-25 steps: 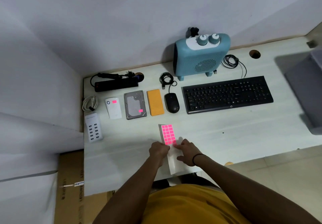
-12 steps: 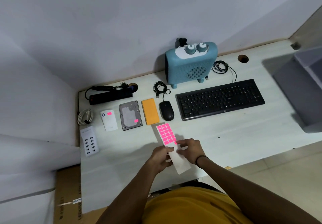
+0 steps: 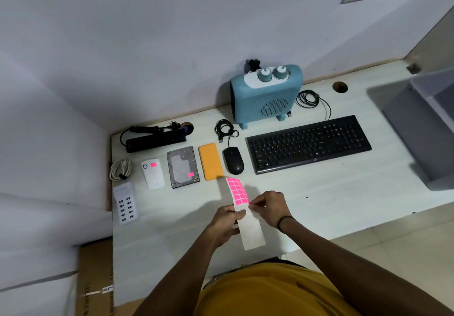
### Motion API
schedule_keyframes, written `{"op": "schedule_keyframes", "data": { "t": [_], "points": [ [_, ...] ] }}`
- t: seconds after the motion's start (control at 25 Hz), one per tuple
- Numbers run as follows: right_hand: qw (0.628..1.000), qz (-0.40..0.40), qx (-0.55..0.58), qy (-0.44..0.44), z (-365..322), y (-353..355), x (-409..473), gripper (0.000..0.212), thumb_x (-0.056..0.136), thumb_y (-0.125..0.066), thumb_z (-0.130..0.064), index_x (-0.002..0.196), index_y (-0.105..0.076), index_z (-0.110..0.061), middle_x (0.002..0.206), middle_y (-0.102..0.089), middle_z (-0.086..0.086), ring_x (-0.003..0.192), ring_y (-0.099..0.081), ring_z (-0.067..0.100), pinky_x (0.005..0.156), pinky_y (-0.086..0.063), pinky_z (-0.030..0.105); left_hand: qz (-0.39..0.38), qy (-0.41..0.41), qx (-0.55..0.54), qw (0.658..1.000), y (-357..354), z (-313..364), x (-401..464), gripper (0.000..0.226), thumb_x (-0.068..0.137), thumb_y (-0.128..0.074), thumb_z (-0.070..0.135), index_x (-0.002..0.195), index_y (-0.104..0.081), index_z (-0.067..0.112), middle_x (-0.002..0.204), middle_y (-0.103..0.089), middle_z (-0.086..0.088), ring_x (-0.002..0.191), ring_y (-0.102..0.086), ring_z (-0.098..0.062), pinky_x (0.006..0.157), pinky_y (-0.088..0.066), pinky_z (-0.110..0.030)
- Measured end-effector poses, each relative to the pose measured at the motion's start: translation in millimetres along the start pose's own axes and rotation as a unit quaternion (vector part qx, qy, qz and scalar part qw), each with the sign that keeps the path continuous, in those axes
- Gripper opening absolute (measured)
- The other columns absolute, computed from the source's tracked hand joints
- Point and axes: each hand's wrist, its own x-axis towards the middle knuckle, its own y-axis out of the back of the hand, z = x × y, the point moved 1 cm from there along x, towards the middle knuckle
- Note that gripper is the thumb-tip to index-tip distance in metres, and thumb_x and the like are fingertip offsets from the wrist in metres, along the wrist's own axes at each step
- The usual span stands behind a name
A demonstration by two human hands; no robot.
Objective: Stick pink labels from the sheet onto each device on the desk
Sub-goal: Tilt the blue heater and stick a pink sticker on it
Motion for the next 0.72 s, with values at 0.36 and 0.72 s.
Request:
{"op": "schedule_keyframes", "data": {
  "t": [0.36, 0.72],
  "points": [
    [0.923, 0.012, 0.319, -0.213, 23.9, 1.1, -2.7, 0.008, 0.077, -0.081, -0.015, 0.084, -0.079, -0.013, 0.082, -0.074, 0.01, 0.065, -0.063, 0.018, 0.072, -0.063, 0.033, 0.062, 0.056, 0.071, 0.994, 3.3, -8.6, -1.6, 0.015, 0.097, -0.062, 0.014, 0.108, -0.07, 0.02, 0.105, -0.074, -0.003, 0.093, -0.068, -0.022, 0.079, -0.052, -0.034],
    [0.883, -0.017, 0.422, -0.204, 22.1, 13.8, 4.3, 0.006, 0.079, -0.073, 0.002, 0.083, -0.077, 0.001, 0.081, -0.073, 0.018, 0.072, -0.066, 0.023, 0.067, -0.059, 0.029, 0.161, -0.004, 0.381, 0.91, 7.3, 0.9, 3.1, 0.027, 0.086, -0.073, 0.035, 0.099, -0.068, 0.011, 0.094, -0.069, -0.005, 0.085, -0.067, -0.02, 0.065, -0.047, -0.025]
  ]
}}
